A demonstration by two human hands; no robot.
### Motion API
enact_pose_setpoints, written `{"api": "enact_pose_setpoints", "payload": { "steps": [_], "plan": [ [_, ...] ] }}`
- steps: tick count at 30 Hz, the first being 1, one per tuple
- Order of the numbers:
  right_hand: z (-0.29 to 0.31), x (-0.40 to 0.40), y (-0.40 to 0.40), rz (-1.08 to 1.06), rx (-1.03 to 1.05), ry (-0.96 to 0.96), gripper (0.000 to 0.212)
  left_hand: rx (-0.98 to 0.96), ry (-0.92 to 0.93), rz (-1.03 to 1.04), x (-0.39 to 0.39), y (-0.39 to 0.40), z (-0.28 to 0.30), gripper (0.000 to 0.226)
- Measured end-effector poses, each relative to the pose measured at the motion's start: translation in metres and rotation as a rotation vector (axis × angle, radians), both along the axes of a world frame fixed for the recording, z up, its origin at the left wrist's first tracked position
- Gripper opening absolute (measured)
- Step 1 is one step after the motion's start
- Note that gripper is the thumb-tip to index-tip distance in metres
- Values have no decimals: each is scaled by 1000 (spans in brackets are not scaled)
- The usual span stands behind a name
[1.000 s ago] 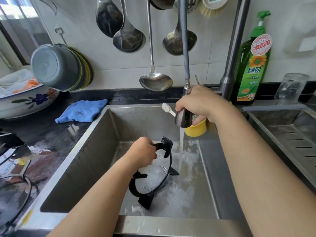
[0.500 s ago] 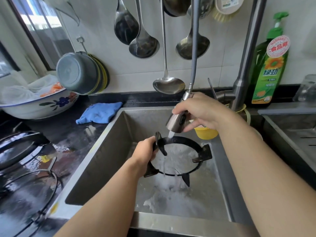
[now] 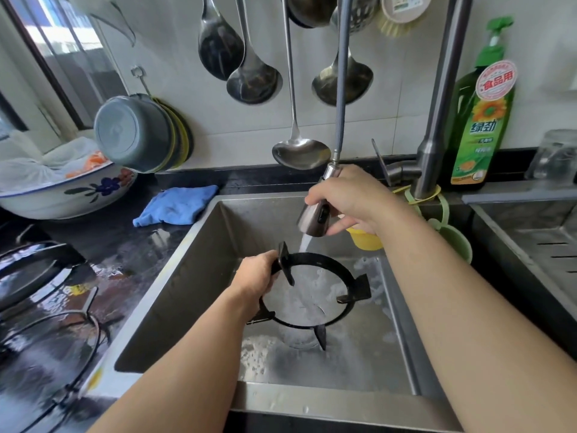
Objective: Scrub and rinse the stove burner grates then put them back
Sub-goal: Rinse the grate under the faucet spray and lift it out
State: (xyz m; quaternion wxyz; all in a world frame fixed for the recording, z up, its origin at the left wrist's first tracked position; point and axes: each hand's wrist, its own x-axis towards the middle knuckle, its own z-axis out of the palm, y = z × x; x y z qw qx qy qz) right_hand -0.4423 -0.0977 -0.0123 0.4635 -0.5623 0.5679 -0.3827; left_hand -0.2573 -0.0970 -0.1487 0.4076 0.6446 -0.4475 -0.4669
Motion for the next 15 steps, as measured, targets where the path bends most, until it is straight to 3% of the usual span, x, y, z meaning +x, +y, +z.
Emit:
{"api": "enact_pose_setpoints", "payload": {
  "steps": [7,15],
  "plan": [
    [7,-28,-1,-149,-8,303,30,1,17,96,9,-12,-9,28],
    [6,-29,-2,-168,-39,370,27,12,50,129,10,-12,-6,32]
  ]
}}
